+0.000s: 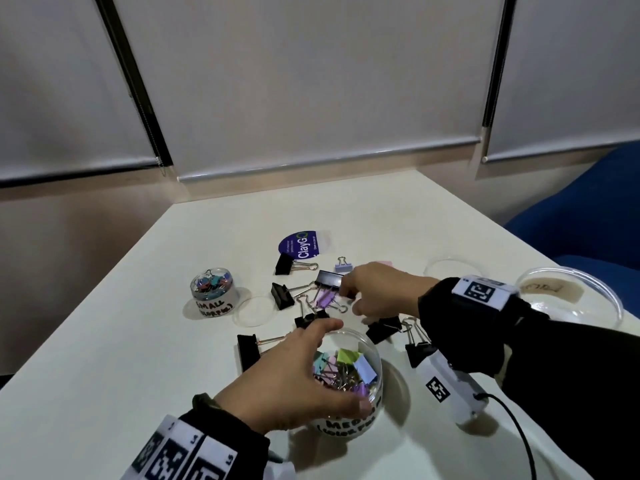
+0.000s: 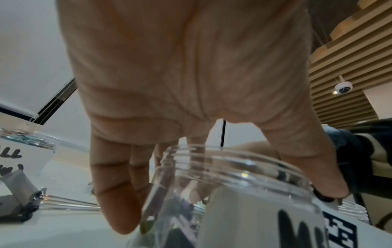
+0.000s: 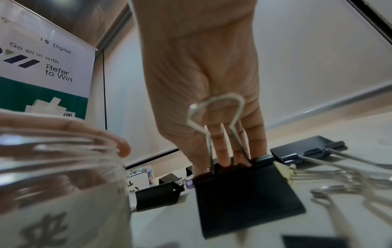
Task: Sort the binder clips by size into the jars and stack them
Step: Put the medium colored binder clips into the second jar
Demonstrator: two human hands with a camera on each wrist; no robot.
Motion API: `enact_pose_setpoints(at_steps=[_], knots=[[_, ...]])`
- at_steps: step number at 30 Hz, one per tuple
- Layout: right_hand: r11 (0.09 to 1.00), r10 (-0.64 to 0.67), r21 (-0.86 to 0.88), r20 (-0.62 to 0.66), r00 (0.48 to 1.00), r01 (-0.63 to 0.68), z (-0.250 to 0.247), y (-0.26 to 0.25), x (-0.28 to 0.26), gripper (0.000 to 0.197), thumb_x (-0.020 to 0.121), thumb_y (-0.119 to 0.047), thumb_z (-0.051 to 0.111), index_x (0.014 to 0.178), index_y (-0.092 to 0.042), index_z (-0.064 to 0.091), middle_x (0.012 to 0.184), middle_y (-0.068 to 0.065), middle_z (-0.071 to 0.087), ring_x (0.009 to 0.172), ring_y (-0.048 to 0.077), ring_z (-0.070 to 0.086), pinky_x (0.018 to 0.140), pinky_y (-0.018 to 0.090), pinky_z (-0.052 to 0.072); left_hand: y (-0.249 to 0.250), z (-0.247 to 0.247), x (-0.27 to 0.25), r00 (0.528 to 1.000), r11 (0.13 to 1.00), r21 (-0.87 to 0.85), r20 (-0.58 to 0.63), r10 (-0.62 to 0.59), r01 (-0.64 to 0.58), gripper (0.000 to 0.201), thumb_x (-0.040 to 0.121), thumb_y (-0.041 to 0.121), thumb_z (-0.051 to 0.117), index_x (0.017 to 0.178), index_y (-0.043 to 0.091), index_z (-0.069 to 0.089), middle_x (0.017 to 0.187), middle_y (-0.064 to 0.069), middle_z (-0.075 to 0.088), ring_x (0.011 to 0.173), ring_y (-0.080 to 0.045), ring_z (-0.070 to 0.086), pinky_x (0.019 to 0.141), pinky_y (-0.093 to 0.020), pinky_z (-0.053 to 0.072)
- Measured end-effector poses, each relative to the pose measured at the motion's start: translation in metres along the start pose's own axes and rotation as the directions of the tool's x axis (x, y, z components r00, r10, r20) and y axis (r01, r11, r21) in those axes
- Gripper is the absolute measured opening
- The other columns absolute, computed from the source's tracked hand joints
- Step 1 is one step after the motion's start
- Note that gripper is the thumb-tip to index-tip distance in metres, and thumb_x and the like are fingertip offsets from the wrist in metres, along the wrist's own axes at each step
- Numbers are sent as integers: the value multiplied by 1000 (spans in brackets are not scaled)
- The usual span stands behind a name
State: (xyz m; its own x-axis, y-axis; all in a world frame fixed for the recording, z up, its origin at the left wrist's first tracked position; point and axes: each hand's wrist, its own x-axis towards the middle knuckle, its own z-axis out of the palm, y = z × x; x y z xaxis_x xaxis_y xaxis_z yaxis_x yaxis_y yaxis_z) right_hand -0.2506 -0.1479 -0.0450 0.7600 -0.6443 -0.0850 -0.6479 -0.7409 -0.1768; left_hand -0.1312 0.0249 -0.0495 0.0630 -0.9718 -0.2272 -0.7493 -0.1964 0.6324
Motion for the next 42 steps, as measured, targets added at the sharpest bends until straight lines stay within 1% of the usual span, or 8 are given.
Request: enact_pose_setpoints(at_steps=[2, 10, 16, 25, 31, 35, 39, 42], knots=[[1000, -21, -1, 94, 995, 21, 1, -5, 5, 51, 87, -5, 52, 136, -18, 50, 130, 5, 56, 111, 24, 55, 84, 33, 50, -1, 0, 1, 1000, 1000, 5, -4, 5, -5, 103, 42, 67, 77, 132, 60, 27, 128, 15, 42, 112, -8, 56, 98, -31, 50], [997, 19, -71, 83, 996, -13, 9, -10, 15, 30, 74, -6, 61, 102, 4, 67, 102, 22, 68, 97, 37, 64, 61, 37, 50, 0, -1, 1, 999, 999, 22, -26, 41, -40, 93, 55, 58, 82, 131, 59, 28, 122, 16, 44, 113, -2, 52, 97, -25, 47], [994, 25, -109, 207, 978, -3, 11, -17, 18, 52, 88, -6, 47, 138, -20, 43, 117, 10, 46, 94, 27, 54, 69, 32, 47, 0, -2, 1, 1000, 999, 24, -5, 30, -30, 98, 51, 63, 79, 131, 61, 25, 115, 22, 40, 111, -3, 53, 97, -27, 48], [988, -29, -152, 15, 999, 31, 7, -9, 5, 12, 76, -2, 61, 86, -2, 68, 89, 14, 68, 85, 30, 63, 62, 31, 44, 2, -4, 2, 1000, 999, 13, 1, 31, -31, 92, 56, 56, 84, 129, 60, 28, 113, 19, 44, 104, -1, 56, 93, -25, 50], [1000, -5, -9, 28, 1000, 6, 9, -12, 0, 42, 82, -2, 56, 121, -13, 47, 75, -4, 44, 84, 22, 48, 55, 28, 35, 1, -3, 1, 1000, 1000, -14, -8, 1, -1, 101, 54, 55, 86, 137, 46, 30, 120, 18, 48, 102, -2, 60, 90, -24, 51], [999, -15, -38, 78, 997, 18, 10, -15, -3, 33, 82, -7, 60, 113, -11, 53, 92, 5, 56, 86, 23, 49, 65, 30, 40, -5, -5, -1, 999, 999, -30, -10, -40, 39, 111, 48, 60, 86, 141, 36, 30, 131, 14, 51, 107, -4, 58, 90, -23, 49], [997, -56, -49, 74, 996, 59, 12, -16, -9, 16, 84, -3, 54, 97, -10, 61, 87, 2, 55, 83, 19, 48, 58, 25, 34, -1, -6, -5, 999, 999, -27, -5, -32, 32, 101, 59, 47, 85, 142, 36, 30, 106, 27, 53, 93, 9, 57, 76, -10, 47], [999, -38, -11, 87, 996, 40, 9, -17, -14, 32, 84, -2, 52, 112, -16, 59, 95, 0, 54, 92, 20, 52, 71, 28, 43, 3, -5, -5, 999, 999, 12, -14, -31, 31, 104, 62, 43, 83, 147, 32, 23, 110, 20, 49, 95, 3, 56, 74, -10, 45]])
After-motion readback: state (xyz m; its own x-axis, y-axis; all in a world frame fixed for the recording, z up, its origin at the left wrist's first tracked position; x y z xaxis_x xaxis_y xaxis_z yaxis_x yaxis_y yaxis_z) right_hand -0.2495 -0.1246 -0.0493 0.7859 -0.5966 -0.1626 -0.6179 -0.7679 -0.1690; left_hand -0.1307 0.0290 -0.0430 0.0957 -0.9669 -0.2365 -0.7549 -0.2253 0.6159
